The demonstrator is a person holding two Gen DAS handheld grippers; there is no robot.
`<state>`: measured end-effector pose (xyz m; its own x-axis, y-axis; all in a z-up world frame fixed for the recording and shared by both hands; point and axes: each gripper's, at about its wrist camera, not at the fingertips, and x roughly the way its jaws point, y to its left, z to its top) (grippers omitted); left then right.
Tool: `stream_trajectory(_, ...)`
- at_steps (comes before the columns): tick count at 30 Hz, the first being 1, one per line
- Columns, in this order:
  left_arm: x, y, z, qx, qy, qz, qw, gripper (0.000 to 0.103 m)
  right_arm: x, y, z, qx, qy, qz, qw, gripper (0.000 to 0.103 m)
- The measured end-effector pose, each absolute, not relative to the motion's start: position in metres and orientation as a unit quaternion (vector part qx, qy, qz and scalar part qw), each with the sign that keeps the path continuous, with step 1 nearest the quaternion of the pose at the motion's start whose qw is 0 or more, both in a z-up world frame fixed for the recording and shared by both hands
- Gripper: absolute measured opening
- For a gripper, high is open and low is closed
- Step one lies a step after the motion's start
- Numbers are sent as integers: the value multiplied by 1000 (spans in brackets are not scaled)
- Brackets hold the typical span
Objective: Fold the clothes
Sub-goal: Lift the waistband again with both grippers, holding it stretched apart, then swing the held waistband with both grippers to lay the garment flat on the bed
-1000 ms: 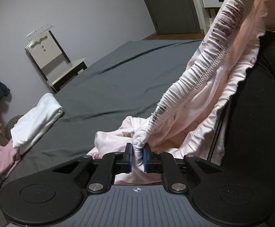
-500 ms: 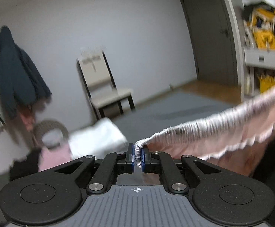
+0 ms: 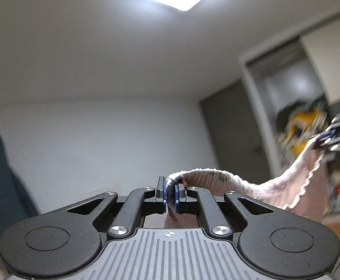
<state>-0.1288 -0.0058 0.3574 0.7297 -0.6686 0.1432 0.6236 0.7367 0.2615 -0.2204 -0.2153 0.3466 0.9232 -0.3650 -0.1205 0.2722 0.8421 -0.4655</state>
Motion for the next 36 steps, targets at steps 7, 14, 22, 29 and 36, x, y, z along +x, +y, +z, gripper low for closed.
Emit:
stream_trajectory(7,-110,10,462,23,-24,-448,894,6,-242,-214,459,-252,6,-177,951,9)
stream_trajectory(14,-22,-7,457,-17,145,-439,887,6,-155,-281,479,-178,186,-133,957,9)
stream_trajectory(22,134,-91,363,-81,325,-367,868,6,46,-369,390,-96,393,-182,896,5)
stream_trajectory(29,221,-142,398,-144,282,-306,898,6,106,-377,460,-96,310,-276,905,5)
stream_trajectory(36,210,-127,467,-170,202,-358,896,7,68,-375,538,-106,228,-285,925,5)
